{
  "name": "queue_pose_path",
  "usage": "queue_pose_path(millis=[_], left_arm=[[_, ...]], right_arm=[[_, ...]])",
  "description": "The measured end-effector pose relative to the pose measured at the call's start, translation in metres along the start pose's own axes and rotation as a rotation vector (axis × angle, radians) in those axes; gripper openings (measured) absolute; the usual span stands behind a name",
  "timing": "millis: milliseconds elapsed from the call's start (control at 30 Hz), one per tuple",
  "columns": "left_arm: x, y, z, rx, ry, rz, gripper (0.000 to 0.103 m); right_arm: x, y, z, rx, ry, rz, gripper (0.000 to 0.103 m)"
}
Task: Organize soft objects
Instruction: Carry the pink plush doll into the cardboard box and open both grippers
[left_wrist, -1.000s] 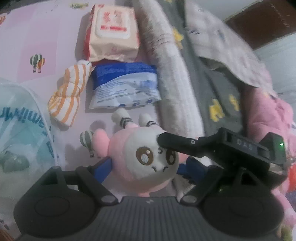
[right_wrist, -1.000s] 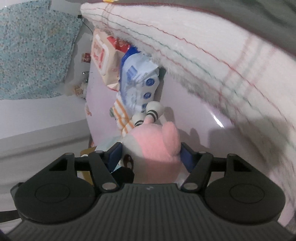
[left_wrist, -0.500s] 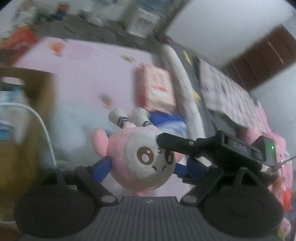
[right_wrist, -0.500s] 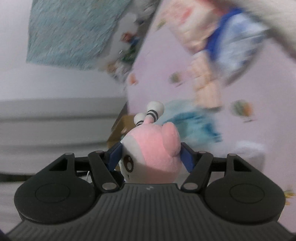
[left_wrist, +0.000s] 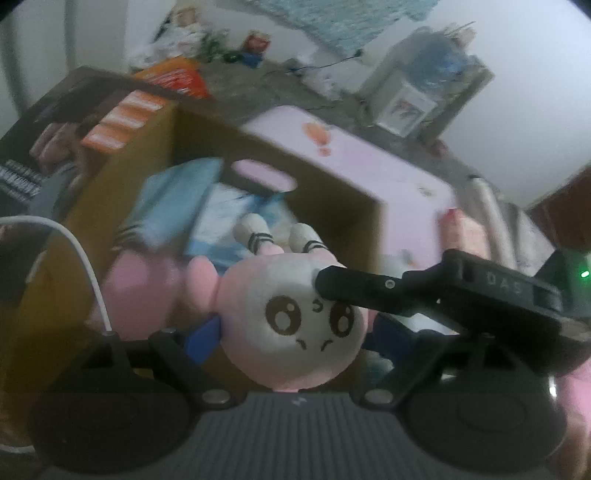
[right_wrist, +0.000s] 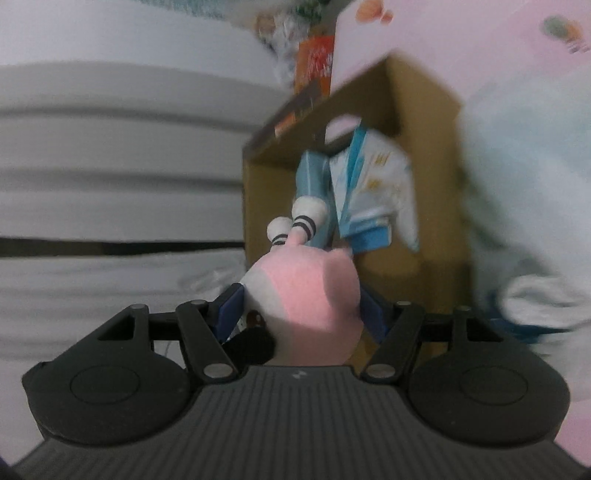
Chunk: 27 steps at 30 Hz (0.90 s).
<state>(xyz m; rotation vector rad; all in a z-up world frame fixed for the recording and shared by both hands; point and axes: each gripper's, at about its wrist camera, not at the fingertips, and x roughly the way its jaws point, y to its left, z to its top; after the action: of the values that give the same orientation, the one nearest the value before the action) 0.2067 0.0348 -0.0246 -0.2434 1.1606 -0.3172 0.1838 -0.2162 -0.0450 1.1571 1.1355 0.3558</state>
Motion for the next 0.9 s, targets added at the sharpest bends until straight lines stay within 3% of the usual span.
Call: queue_pose_path(millis=[167, 300, 567, 767, 900], left_arm=[[0.021, 0.054, 0.002, -0.065, 0.041, -0.021, 0.089], [0.039, 0.075, 0.003, -0.076, 0.076, -0.035, 0.088], [0.068, 0.085, 0.001, -0.001, 0.106, 0.001, 0.086], [0.07, 0.083, 0.0, 0.032, 0.118, 0.011, 0.086], [0.07, 0.079, -0.003, 0.059, 0.121, 0.031, 0.086]], right_arm=[[0.052, 0.016, -0.014, -0.044, 0.038, -0.091, 0.066], [0.074, 0.021, -0.022, -0.088, 0.039, -0.171, 0.066], [0.108, 0.009, -0.023, -0.125, 0.022, -0.311, 0.069], [0.108, 0.006, -0.023, -0.113, 0.005, -0.312, 0.07], [0.106, 0.013, -0.024, -0.152, -0.03, -0.324, 0.077]])
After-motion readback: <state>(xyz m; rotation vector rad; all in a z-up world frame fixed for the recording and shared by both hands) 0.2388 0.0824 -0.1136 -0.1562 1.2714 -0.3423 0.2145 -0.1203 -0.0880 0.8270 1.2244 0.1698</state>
